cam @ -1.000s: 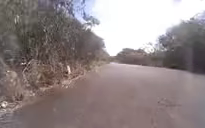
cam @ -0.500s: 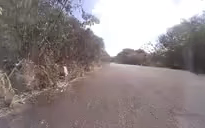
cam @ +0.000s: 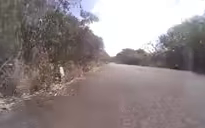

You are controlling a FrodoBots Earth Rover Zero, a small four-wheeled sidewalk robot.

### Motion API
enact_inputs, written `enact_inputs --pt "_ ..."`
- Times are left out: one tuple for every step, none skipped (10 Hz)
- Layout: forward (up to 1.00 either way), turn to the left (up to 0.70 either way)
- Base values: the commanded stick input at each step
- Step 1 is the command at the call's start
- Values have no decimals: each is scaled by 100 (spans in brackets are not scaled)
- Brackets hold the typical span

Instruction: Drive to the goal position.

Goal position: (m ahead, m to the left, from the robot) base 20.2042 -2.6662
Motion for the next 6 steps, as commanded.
enact_inputs --pt "50 0" --pt "50 0" --pt "50 0" --pt "50 0" --pt "50 0" --pt "50 0"
